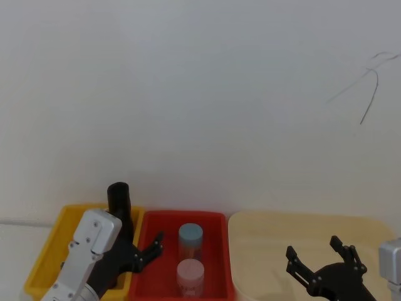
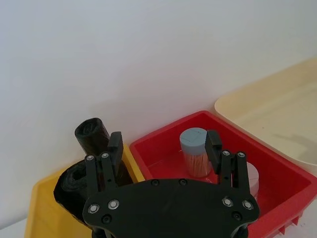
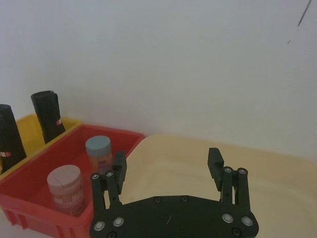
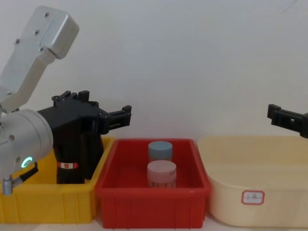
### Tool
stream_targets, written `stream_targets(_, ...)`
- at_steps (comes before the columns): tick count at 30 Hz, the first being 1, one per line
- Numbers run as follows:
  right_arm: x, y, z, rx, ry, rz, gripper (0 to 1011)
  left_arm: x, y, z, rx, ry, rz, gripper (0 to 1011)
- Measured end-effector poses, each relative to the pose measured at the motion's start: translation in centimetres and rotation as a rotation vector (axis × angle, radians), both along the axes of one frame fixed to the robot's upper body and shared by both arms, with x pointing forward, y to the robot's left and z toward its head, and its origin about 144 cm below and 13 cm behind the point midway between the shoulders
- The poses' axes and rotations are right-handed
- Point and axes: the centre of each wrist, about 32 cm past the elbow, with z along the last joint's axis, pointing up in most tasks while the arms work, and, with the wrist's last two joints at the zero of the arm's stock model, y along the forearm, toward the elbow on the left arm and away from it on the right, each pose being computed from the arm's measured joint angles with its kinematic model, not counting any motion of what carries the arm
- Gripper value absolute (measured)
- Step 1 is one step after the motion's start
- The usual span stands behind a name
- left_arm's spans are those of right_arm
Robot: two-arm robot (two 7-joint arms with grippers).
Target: Pick up the garbage bag with the one hand and transfer it to the other hand.
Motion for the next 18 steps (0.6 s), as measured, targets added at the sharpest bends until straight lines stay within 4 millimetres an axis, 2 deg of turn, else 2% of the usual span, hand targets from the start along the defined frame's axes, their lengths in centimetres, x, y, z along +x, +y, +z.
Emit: stream_targets(18,0.0,0.0,0.0,0.0,0.0,0.0,1001,0.0,0.0,0.0,0.0,0.0,0.0,1000)
